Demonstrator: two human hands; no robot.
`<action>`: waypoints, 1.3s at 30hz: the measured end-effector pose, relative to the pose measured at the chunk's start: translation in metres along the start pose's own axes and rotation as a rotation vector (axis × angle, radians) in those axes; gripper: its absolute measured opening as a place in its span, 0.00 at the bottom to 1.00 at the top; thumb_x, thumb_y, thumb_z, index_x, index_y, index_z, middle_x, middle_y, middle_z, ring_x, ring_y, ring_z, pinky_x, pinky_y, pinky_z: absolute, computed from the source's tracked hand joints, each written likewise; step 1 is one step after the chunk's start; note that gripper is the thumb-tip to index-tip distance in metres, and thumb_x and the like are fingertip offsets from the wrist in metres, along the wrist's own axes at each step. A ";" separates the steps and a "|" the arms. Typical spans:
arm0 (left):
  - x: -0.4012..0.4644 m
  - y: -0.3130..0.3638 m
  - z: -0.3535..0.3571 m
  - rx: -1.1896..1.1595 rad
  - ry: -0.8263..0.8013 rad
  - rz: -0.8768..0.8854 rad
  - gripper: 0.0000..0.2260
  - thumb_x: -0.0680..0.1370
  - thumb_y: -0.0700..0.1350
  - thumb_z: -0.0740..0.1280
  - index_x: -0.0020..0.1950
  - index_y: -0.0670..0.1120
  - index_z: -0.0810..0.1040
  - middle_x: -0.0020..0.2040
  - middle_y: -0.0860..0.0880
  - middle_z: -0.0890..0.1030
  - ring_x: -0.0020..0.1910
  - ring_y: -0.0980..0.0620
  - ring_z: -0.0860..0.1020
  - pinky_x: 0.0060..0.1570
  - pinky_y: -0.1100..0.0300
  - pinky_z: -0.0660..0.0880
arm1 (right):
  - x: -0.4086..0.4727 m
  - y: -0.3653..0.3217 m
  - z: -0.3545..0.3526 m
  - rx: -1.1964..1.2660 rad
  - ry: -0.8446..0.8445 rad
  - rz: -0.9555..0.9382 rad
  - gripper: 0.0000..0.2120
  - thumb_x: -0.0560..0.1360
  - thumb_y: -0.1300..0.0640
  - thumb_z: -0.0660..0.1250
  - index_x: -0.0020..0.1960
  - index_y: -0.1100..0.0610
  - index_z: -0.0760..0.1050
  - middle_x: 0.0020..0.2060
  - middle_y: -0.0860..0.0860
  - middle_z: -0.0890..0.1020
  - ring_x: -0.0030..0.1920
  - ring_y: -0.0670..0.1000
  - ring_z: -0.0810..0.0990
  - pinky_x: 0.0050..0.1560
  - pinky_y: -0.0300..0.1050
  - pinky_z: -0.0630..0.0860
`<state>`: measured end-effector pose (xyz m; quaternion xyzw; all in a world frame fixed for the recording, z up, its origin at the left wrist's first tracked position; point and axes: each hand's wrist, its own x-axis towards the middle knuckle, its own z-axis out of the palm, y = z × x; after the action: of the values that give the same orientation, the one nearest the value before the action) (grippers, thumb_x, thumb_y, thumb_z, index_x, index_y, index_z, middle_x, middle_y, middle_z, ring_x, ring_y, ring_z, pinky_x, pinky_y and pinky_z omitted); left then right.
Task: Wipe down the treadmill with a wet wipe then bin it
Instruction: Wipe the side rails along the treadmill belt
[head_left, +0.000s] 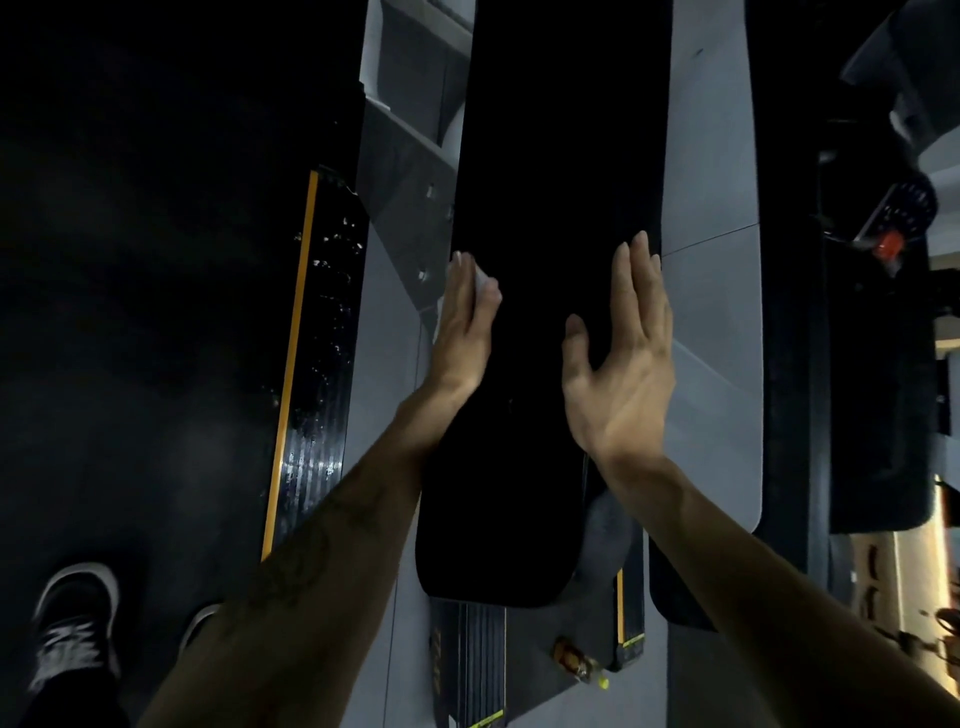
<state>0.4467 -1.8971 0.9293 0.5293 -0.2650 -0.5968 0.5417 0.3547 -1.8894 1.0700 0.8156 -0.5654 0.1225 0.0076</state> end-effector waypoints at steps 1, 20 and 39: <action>-0.001 -0.005 -0.002 -0.007 0.000 -0.024 0.33 0.82 0.65 0.49 0.84 0.55 0.45 0.85 0.57 0.46 0.83 0.57 0.46 0.82 0.44 0.46 | 0.000 0.000 0.000 0.003 0.001 0.001 0.31 0.82 0.57 0.64 0.82 0.61 0.58 0.82 0.54 0.59 0.82 0.56 0.55 0.76 0.61 0.65; -0.046 -0.011 0.021 -0.121 -0.022 0.127 0.23 0.86 0.55 0.52 0.80 0.61 0.47 0.82 0.62 0.44 0.82 0.59 0.41 0.82 0.45 0.43 | 0.000 -0.001 0.001 0.005 0.001 0.000 0.30 0.82 0.57 0.63 0.82 0.61 0.58 0.82 0.54 0.59 0.82 0.56 0.55 0.77 0.60 0.64; -0.061 0.009 0.032 0.179 -0.096 0.461 0.25 0.88 0.47 0.51 0.84 0.43 0.49 0.85 0.46 0.46 0.83 0.47 0.40 0.81 0.38 0.42 | 0.000 0.000 -0.001 0.133 0.024 0.036 0.25 0.87 0.51 0.51 0.80 0.61 0.63 0.81 0.53 0.62 0.82 0.53 0.57 0.80 0.50 0.58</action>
<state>0.4116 -1.8516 0.9680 0.4717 -0.4560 -0.4562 0.6012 0.3540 -1.8889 1.0712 0.8025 -0.5704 0.1699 -0.0421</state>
